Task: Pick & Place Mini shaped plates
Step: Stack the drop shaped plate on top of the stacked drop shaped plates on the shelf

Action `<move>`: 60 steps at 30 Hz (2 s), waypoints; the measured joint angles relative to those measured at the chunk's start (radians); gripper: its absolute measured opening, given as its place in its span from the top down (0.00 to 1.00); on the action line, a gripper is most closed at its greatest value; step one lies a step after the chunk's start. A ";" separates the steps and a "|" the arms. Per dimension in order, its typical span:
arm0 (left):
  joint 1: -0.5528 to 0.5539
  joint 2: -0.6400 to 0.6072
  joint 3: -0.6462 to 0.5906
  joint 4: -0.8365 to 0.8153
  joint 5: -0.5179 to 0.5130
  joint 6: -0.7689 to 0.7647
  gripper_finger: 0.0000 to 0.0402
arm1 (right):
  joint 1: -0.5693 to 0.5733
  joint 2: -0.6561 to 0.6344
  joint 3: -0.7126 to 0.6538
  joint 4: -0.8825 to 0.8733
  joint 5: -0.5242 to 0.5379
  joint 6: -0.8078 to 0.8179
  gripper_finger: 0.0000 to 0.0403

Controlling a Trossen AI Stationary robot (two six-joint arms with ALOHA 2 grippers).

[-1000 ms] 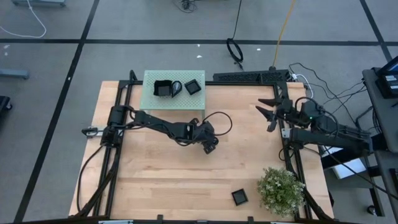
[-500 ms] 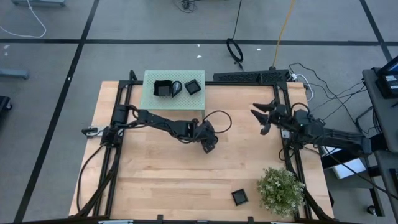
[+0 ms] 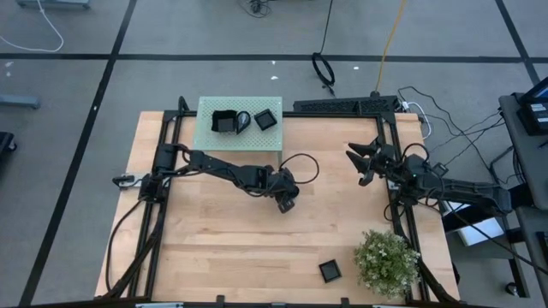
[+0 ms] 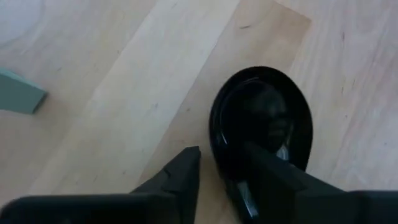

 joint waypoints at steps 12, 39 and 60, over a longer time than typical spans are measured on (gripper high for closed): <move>0.000 -0.008 0.000 0.030 0.004 -0.004 0.97 | 0.000 -0.001 -0.003 0.001 0.000 0.000 0.65; 0.199 -0.494 -0.001 -0.023 -0.304 -0.097 0.96 | 0.000 0.002 -0.005 0.000 -0.004 -0.012 0.65; 0.359 -0.620 0.000 -0.470 -0.472 -0.244 0.96 | 0.000 0.012 -0.005 -0.013 -0.004 -0.012 0.65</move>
